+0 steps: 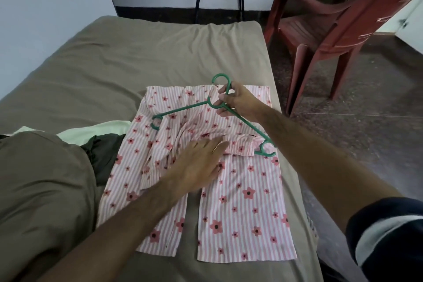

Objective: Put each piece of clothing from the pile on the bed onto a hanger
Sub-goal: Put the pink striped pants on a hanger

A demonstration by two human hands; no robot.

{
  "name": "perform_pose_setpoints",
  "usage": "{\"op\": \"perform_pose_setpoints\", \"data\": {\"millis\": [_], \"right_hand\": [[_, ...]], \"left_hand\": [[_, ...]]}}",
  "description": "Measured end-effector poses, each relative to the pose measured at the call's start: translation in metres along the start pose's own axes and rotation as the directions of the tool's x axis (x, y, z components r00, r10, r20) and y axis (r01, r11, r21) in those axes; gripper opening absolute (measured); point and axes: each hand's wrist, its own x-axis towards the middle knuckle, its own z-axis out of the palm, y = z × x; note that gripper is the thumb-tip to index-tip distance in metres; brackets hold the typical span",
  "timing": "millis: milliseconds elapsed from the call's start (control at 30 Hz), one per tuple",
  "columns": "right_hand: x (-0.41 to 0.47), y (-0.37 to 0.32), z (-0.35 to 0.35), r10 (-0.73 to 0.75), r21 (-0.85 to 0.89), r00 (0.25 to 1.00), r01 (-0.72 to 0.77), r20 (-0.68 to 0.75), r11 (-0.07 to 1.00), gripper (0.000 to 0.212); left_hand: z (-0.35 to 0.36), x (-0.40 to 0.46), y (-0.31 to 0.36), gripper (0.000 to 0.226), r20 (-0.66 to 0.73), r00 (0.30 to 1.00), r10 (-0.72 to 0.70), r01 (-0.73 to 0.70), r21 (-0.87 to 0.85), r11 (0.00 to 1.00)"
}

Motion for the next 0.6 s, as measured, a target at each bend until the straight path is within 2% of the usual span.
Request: {"op": "perform_pose_setpoints", "data": {"millis": [133,300,467,533,600], "right_hand": [[-0.009,0.011,-0.006,0.062,-0.075,0.998,-0.06,0.027,0.995,0.025],[-0.014,0.013,-0.007,0.082,-0.077,0.997,-0.081,0.013,0.994,0.018],[-0.009,0.014,-0.013,0.065,-0.131,0.998,-0.061,0.021,0.99,0.018],[-0.006,0.014,-0.016,0.055,-0.118,0.997,-0.049,0.045,0.992,0.014],[0.0,0.013,-0.019,0.041,-0.11,0.997,-0.034,0.06,0.993,0.011]], "left_hand": [[0.003,0.043,0.014,0.047,-0.042,0.995,-0.086,0.091,0.137,0.986],[0.007,0.062,0.018,0.02,-0.096,0.995,0.01,0.013,0.236,0.972],[-0.007,0.05,-0.003,0.017,-0.34,0.94,0.028,-0.009,0.056,0.998],[-0.014,0.035,-0.007,0.02,-0.435,0.896,0.091,-0.093,0.017,0.996],[-0.022,0.024,-0.001,0.022,-0.47,0.852,0.23,-0.234,0.051,0.971]]}}
